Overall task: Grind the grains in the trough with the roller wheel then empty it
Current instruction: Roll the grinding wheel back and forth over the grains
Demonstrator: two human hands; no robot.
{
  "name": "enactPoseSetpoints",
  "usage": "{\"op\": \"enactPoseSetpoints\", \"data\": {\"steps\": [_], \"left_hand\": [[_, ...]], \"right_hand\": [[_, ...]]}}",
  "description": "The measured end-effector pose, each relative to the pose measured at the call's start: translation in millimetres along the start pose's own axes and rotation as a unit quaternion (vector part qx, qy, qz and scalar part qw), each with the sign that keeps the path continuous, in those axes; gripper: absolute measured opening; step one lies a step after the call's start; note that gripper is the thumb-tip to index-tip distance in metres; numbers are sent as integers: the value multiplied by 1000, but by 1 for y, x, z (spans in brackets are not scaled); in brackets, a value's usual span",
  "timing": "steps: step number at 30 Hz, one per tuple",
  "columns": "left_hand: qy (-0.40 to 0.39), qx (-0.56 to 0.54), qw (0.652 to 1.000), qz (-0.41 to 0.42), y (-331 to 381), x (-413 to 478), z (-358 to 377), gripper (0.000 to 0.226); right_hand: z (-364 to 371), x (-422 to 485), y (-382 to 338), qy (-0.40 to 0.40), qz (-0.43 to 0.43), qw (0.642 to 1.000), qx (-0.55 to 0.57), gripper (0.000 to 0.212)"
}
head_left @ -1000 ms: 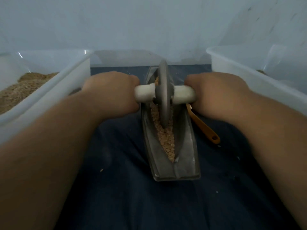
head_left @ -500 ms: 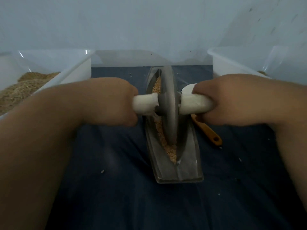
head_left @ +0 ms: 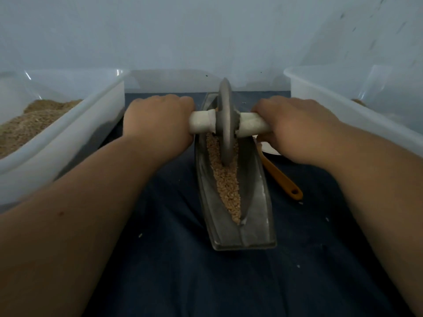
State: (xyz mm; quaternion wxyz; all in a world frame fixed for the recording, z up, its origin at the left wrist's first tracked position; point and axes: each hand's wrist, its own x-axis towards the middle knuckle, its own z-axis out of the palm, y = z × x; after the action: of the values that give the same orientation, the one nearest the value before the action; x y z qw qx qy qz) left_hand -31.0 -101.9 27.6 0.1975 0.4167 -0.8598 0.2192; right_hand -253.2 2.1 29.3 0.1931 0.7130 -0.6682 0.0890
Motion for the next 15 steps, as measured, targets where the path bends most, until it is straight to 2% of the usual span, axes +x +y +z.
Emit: {"op": "enactPoseSetpoints", "data": {"steps": [2,4,8,12,15], "left_hand": [[28,10,1000,2,1,2,2,17],[9,3,1000,-1,-1,2,1,19],[-129,-43,990,40,-14,-4,-13,25],[-293,-101,947,80,-23,-16,-41,48],[-320,-93,939,82,-21,-20,-46,48]], "right_hand": [[6,4,0,14,21,999,-24,27],[5,6,-3,15,38,999,-15,24],[-13,-5,-8,-36,15,999,-10,17],[-43,-28,-13,-103,-30,994,28,18],[-52,-32,-16,-128,-20,990,50,19]]}}
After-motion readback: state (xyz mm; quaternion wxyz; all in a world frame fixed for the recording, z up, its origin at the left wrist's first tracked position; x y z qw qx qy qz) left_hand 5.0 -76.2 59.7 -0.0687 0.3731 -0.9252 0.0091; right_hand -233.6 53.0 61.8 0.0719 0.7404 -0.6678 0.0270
